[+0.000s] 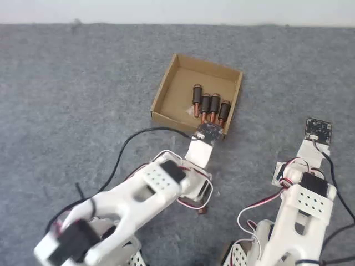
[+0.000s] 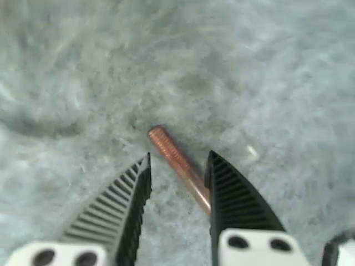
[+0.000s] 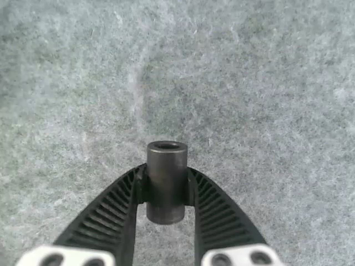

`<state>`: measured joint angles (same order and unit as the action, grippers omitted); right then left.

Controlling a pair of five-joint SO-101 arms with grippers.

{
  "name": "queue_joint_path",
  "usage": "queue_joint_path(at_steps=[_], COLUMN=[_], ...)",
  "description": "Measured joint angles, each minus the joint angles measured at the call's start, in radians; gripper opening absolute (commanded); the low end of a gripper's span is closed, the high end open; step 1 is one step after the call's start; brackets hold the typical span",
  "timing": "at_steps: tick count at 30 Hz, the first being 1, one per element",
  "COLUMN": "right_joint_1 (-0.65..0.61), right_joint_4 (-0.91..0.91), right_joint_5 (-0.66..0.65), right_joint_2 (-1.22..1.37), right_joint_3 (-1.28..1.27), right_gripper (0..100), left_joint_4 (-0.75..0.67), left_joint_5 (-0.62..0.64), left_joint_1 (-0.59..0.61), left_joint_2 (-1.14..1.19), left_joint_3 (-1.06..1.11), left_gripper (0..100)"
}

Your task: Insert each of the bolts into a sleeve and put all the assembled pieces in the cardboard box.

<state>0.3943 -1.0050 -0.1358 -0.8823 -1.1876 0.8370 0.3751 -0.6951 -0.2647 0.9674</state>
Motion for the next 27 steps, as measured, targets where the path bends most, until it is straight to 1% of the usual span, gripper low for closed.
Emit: queue_joint_path(at_steps=[2,5,10,13,15,21,24,27], right_joint_1=[0.0,0.0,0.0,0.0,0.0,0.0,0.0,0.0], right_joint_4=[0.0,0.0,0.0,0.0,0.0,0.0,0.0,0.0], right_joint_5=[0.0,0.0,0.0,0.0,0.0,0.0,0.0,0.0], right_joint_2=[0.0,0.0,0.0,0.0,0.0,0.0,0.0,0.0], right_joint_3=[0.0,0.0,0.0,0.0,0.0,0.0,0.0,0.0], right_gripper=[0.6,0.6,0.6,0.6,0.6,0.6,0.6,0.6], left_joint_4=[0.02,0.072,0.157,0.199,0.21,0.261,0.276,0.284], left_joint_5=[0.049,0.071,0.071,0.06,-0.006,-0.344,-0.433,-0.479], left_joint_1=[0.002,0.008,0.031,0.034,0.034,0.034,0.035,0.038], left_joint_2=[0.086,0.192,0.313,0.348,0.359,0.367,0.367,0.364], left_joint_3=[-0.049,-0.127,-0.256,-0.304,-0.319,-0.339,-0.333,-0.328], left_gripper=[15,15,15,15,14,1,1,1])
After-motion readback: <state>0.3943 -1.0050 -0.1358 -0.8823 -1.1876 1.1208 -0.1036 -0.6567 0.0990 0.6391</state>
